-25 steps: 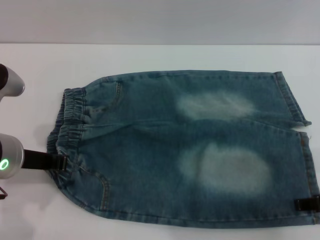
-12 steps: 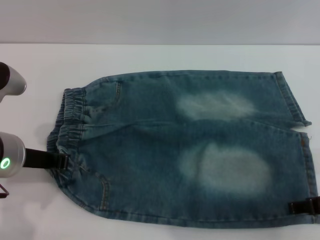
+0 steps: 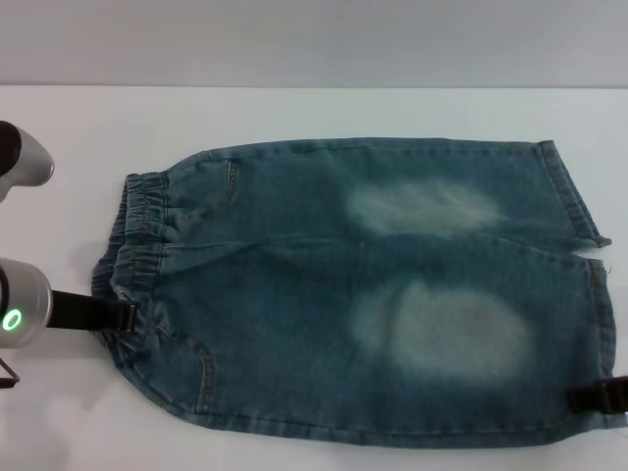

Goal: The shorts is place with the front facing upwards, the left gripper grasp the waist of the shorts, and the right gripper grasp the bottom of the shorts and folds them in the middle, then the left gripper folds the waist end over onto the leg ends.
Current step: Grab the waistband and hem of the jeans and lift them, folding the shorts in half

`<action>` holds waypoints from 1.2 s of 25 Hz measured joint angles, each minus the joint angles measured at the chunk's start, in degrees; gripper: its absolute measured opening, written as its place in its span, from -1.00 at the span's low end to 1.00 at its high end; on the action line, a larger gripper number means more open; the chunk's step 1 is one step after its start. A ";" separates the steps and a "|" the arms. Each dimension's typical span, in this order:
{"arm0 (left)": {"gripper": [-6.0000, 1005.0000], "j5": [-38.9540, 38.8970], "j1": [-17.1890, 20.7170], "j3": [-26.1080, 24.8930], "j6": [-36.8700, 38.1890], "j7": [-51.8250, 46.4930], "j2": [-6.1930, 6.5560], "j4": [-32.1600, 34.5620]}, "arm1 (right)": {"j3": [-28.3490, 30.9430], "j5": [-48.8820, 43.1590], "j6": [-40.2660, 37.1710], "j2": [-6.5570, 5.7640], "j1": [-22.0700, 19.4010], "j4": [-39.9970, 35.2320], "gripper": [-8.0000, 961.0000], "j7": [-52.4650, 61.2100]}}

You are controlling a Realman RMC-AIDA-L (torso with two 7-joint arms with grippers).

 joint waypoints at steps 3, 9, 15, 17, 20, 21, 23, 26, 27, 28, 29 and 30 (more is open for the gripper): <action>-0.82 -0.01 -0.01 0.14 0.00 0.00 0.00 0.00 | -0.12 0.01 0.23 -0.02 0.35 0.09 0.02 -0.42; -0.82 -0.01 -0.13 0.02 -0.01 0.00 0.00 0.03 | -0.17 0.08 0.24 0.03 0.68 0.30 -0.26 -0.87; -0.82 0.00 -0.16 -0.11 0.15 0.00 0.00 0.01 | -0.86 0.17 -0.42 0.05 1.08 0.49 -0.67 -1.49; -0.82 0.00 -0.09 -0.25 0.40 0.00 0.00 0.03 | -0.93 0.19 -0.88 0.06 1.24 0.62 -0.83 -1.70; -0.82 0.01 -0.04 -0.31 0.62 0.01 0.00 0.17 | -1.06 0.26 -1.31 0.11 1.45 0.69 -0.90 -1.91; -0.82 0.01 -0.04 -0.31 0.67 0.04 0.00 0.27 | -1.12 0.29 -1.36 0.10 1.50 0.80 -0.93 -1.91; -0.82 0.00 -0.10 -0.31 0.85 0.16 0.00 0.44 | -1.12 0.29 -1.59 0.07 1.55 1.16 -0.95 -1.92; -0.83 0.00 -0.15 -0.31 1.25 0.25 0.00 0.41 | -1.14 0.30 -3.02 0.03 1.37 2.49 -0.95 -2.00; -0.83 0.00 -0.15 -0.31 1.51 0.25 0.00 0.32 | -1.20 0.29 -3.81 0.04 1.24 2.88 -0.95 -2.02; -0.83 0.00 -0.12 -0.31 1.92 0.25 0.00 0.15 | -1.26 0.29 -4.56 0.04 1.17 3.15 -0.95 -2.03; -0.83 0.00 -0.01 -0.31 2.45 0.25 0.00 0.01 | -1.33 0.29 -5.33 0.04 1.18 3.35 -0.95 -2.03; -0.83 0.00 0.05 -0.31 2.87 0.25 0.00 -0.08 | -1.37 0.29 -6.12 0.04 1.26 3.45 -0.95 -2.04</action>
